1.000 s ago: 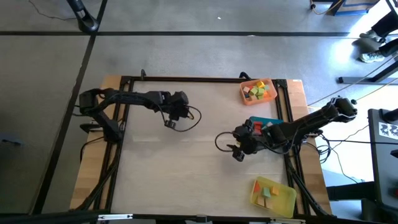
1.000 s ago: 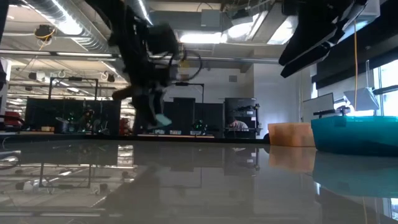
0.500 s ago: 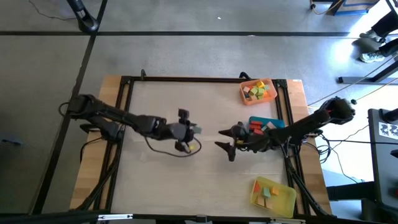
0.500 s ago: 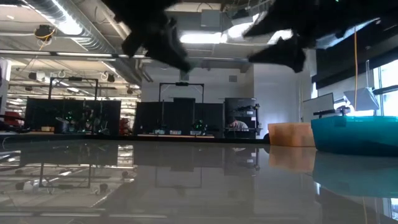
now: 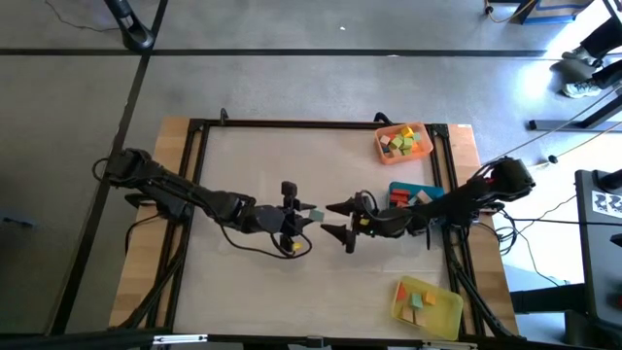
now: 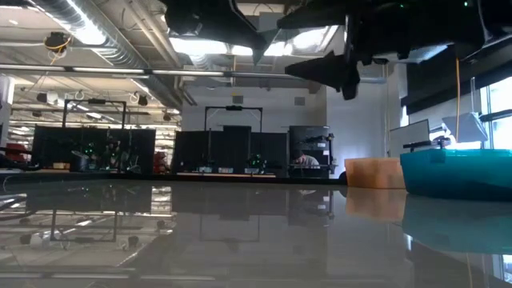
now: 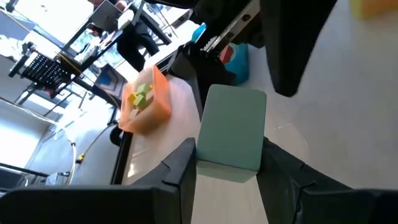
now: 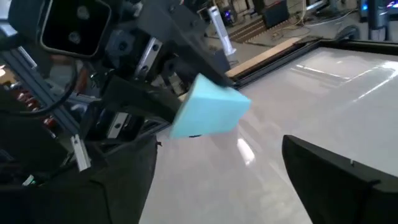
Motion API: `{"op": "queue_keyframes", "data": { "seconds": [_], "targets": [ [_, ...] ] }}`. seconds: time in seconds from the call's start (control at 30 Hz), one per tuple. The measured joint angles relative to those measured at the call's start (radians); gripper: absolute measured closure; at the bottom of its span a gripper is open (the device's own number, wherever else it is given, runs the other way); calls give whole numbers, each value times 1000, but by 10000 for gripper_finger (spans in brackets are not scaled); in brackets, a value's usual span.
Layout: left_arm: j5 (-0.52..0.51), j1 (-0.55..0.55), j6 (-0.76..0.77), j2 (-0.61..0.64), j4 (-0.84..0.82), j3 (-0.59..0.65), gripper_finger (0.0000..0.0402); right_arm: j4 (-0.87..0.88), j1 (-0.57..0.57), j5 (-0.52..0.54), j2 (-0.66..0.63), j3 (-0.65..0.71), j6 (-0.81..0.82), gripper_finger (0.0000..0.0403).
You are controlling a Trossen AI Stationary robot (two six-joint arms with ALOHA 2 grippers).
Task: Sort blocks by size
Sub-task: Put the light blue triangular block into the yellow bin
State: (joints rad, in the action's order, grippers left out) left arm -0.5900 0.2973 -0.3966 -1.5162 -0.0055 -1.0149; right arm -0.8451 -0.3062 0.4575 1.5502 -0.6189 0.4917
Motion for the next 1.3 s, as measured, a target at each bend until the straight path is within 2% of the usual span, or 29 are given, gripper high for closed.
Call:
{"op": "queue_keyframes", "data": {
  "seconds": [0.17,0.27,0.37,0.5,0.63,0.8,1.03,1.17,1.3],
  "targets": [
    [-5,0,0,0,-6,0,284,12,7,-59,50,-75,-13,52],
    [-7,8,-9,0,-6,0,284,20,20,-27,74,-110,-29,52],
    [-8,30,-71,0,-5,0,284,32,56,-35,92,-139,-23,52],
    [-10,59,-169,0,3,0,284,41,81,-96,113,-177,19,52],
    [-45,67,-191,0,21,0,284,93,85,-127,136,-223,24,56],
    [-57,69,-184,0,9,1,284,115,85,-118,157,-248,28,97],
    [-71,81,-182,0,15,1,283,90,83,-110,157,-249,32,202],
    [-54,81,-107,0,16,1,233,112,85,-120,157,-249,13,213],
    [-53,85,-94,2,26,-1,179,132,85,-121,160,-246,-2,221]
  ]
}}
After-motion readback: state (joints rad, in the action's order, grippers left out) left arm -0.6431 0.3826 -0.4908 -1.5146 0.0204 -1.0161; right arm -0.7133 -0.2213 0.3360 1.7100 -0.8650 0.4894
